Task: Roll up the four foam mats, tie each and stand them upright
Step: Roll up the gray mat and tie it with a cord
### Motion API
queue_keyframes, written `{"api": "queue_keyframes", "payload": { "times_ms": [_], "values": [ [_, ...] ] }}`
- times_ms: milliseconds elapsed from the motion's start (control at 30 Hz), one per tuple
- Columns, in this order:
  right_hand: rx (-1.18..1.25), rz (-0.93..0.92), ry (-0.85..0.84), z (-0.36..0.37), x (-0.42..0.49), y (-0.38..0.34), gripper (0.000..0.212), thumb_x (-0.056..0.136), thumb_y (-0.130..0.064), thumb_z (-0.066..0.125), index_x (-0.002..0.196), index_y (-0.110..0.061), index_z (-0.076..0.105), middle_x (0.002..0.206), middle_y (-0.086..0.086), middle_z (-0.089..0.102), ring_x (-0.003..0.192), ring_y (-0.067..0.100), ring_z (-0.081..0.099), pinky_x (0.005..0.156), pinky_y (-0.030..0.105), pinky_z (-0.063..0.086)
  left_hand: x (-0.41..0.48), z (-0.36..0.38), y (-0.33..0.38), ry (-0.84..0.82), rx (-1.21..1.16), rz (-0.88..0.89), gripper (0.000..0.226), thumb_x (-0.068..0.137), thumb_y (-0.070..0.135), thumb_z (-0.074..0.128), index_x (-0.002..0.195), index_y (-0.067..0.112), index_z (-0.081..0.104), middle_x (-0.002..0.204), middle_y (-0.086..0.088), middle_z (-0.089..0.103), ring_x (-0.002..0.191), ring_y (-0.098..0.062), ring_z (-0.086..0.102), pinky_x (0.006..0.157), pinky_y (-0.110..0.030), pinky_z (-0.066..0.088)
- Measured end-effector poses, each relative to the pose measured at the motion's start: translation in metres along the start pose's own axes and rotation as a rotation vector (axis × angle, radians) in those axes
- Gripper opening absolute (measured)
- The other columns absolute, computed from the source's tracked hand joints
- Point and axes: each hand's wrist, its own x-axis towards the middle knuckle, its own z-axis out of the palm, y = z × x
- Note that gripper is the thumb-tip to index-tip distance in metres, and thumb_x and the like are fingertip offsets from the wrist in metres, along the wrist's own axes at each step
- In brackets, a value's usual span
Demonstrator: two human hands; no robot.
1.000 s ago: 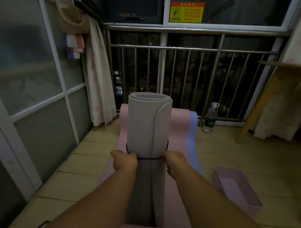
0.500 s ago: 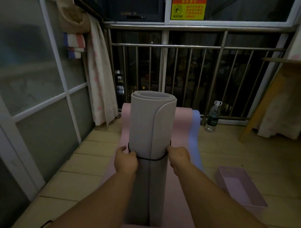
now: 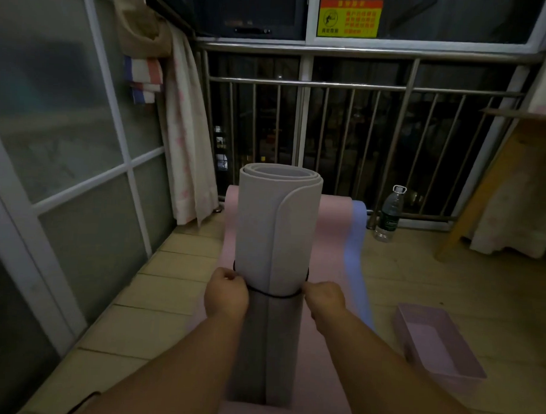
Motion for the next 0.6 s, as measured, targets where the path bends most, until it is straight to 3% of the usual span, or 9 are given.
{"api": "queue_keyframes", "payload": {
  "times_ms": [100,233,400,600],
  "values": [
    [0.014,0.020,-0.010,-0.001,-0.002,-0.001,0.034,0.085,-0.013,0.065,0.058,-0.005,0.044,0.058,0.009,0.044,0.052,0.019,0.037,0.051,0.029,0.029,-0.009,-0.003,0.001,-0.032,0.038,0.064,0.016,0.085,0.013,0.052,0.099,0.020,0.058,0.104,-0.009,0.066,0.088,-0.030,0.057,0.077,-0.034,0.048],
    [-0.014,-0.036,-0.030,-0.002,-0.004,-0.002,0.036,0.091,-0.019,0.058,0.062,-0.007,0.042,0.062,0.009,0.043,0.055,0.020,0.038,0.051,0.028,0.027,-0.015,0.000,-0.002,-0.132,0.058,0.134,0.053,0.089,0.018,0.048,0.140,0.033,0.042,0.130,-0.004,0.061,0.113,-0.031,0.057,0.092,-0.038,0.047],
    [-0.067,-0.181,-0.066,-0.010,-0.009,-0.002,0.022,0.096,-0.022,0.050,0.081,-0.007,0.051,0.078,0.008,0.050,0.068,0.018,0.044,0.056,0.031,0.032,-0.018,0.007,0.006,-0.196,0.018,0.173,0.057,0.087,0.012,0.045,0.140,0.034,0.047,0.131,-0.004,0.061,0.114,-0.029,0.056,0.096,-0.038,0.047],
    [-0.149,-0.247,-0.076,-0.016,-0.011,-0.004,0.021,0.092,-0.021,0.055,0.074,-0.010,0.050,0.072,0.007,0.051,0.068,0.021,0.048,0.060,0.031,0.035,-0.017,0.013,0.000,-0.227,-0.103,0.123,0.061,0.086,0.005,0.040,0.140,0.033,0.048,0.132,-0.003,0.060,0.115,-0.029,0.056,0.096,-0.042,0.048]
  ]
}}
